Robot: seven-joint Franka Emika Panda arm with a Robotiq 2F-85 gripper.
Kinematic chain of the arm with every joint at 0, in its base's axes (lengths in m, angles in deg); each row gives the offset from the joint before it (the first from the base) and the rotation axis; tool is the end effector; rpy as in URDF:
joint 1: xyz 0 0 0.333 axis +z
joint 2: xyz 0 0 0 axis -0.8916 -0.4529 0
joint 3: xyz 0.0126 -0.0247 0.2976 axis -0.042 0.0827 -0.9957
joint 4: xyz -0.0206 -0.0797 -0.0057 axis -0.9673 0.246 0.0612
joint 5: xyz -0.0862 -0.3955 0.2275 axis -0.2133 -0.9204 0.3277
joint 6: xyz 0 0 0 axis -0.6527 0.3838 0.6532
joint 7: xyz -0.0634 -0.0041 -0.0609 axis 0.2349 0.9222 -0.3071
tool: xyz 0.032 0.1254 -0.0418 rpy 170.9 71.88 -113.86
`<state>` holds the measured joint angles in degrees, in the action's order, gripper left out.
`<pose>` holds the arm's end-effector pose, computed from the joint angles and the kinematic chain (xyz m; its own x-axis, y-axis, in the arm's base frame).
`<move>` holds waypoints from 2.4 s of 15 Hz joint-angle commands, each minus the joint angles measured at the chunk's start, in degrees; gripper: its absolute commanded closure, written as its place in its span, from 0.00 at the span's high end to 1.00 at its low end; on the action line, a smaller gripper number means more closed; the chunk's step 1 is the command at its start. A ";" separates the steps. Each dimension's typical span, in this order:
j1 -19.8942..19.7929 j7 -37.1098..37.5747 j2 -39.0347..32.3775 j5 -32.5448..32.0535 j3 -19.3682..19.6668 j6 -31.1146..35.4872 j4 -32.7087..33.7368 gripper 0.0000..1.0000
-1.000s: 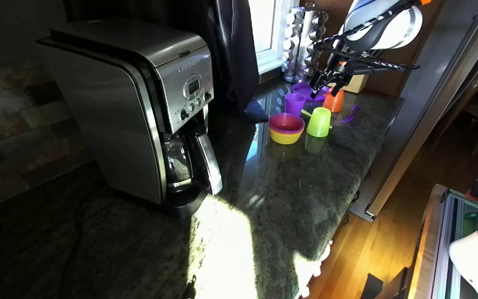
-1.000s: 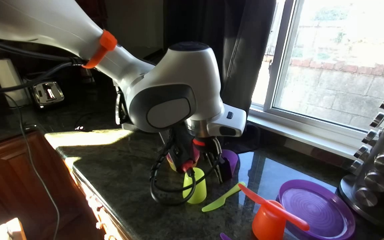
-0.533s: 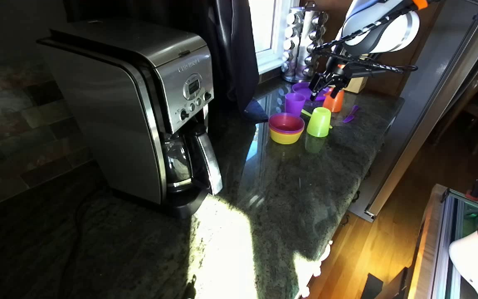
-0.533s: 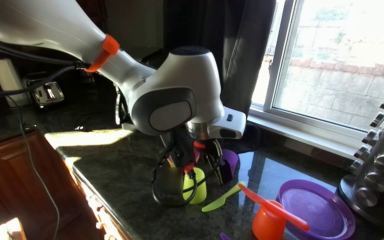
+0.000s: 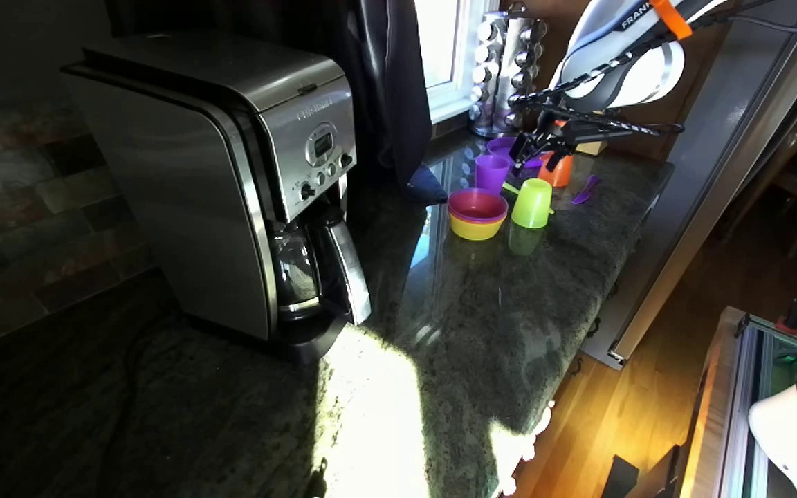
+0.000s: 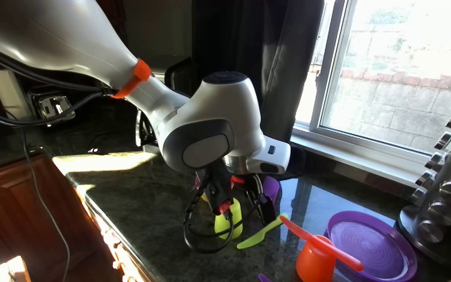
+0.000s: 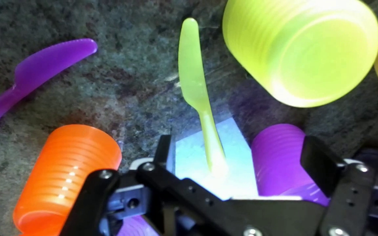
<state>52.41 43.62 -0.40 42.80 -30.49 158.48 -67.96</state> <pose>0.5469 -0.2184 0.2171 0.8540 -0.4381 0.2805 -0.4489 -0.8931 -0.0282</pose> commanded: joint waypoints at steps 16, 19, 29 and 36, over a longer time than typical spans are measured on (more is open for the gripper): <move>-0.01 0.61 -9.87 -0.81 0.87 4.53 4.58 0.69; -0.13 0.23 -11.00 -0.69 0.80 4.73 5.17 0.44; 0.24 0.59 -12.79 -2.36 1.76 4.46 6.66 0.40; 0.14 0.11 -12.64 -2.81 1.71 3.67 6.73 0.01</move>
<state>52.67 43.85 -11.91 40.76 -29.04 162.03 -61.88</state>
